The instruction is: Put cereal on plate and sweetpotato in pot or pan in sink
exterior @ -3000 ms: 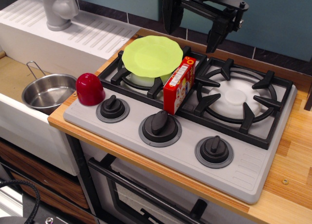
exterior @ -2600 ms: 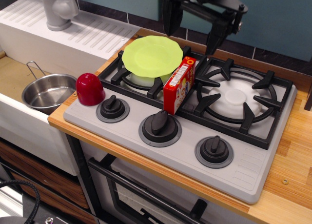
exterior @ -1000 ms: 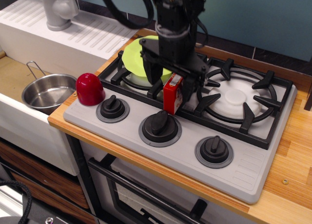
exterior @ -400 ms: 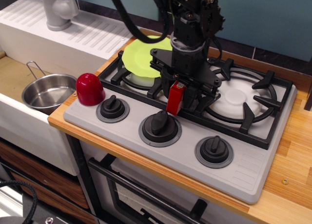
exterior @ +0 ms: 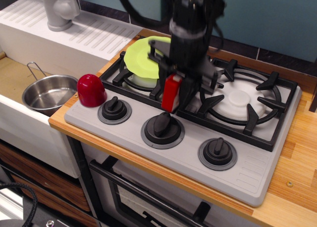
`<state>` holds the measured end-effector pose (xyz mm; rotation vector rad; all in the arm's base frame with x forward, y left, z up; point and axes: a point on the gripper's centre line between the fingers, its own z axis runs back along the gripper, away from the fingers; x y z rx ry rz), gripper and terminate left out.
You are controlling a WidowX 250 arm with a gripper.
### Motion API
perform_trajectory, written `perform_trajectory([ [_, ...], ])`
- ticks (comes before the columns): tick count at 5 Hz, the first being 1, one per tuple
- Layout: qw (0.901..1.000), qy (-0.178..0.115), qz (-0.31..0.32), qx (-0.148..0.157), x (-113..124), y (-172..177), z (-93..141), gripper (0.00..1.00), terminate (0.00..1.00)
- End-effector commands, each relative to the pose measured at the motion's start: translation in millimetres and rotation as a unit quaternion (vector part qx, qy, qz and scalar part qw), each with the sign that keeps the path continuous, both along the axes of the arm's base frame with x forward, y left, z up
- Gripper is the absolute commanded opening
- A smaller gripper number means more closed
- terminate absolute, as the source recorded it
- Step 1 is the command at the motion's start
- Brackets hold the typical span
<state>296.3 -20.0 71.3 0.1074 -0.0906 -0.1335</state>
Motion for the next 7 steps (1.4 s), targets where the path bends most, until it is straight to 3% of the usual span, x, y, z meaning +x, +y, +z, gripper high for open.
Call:
perform_trajectory([
  [1,0.9994,-0.033,-0.012,0.005,25,9,56,0.0,0.0],
  [4,0.9977,-0.042,-0.052,0.008,52,54,66,0.0,0.0],
  [7,0.9956,-0.069,-0.063,-0.013,58,83,29,0.0,0.0],
])
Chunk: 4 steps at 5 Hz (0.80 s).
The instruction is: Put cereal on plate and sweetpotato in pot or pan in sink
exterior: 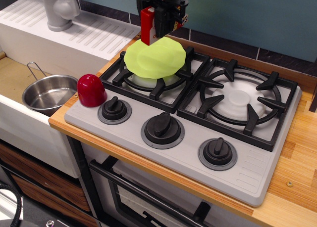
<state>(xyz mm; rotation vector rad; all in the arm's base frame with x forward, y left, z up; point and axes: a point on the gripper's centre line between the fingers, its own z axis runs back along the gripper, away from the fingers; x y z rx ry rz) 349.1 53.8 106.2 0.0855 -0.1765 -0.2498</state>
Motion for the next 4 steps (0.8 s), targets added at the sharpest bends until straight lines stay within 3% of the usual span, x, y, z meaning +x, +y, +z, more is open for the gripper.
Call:
perform_trajectory([
  [1,0.999,-0.044,-0.007,-0.011,4,17,-23,0.0,0.0],
  [2,0.9983,-0.055,-0.008,-0.021,4,22,-41,0.0,0.0],
  [3,0.9974,-0.067,-0.011,-0.023,1,21,-50,1.0,0.0],
  [4,0.9982,-0.057,-0.003,-0.016,-4,17,-41,1.0,0.0],
])
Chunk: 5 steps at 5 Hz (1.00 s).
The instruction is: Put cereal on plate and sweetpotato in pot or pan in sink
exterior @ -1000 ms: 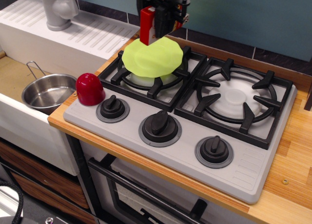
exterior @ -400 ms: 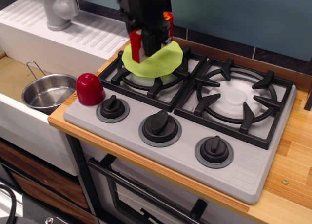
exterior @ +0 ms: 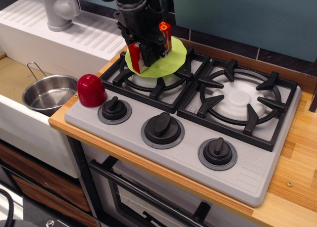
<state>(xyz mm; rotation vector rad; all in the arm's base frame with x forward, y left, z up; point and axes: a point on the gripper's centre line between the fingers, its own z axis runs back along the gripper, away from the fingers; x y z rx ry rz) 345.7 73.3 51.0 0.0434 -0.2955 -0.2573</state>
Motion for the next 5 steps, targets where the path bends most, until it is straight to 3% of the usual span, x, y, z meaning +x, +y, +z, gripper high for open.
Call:
perform_trajectory([
  [1,0.9997,0.016,0.009,0.014,-6,-8,31,1.0,0.0],
  [4,0.9982,0.05,0.021,0.024,-16,-22,78,1.0,0.0],
  [5,0.9957,0.074,0.017,0.054,-11,-24,96,1.0,0.0],
])
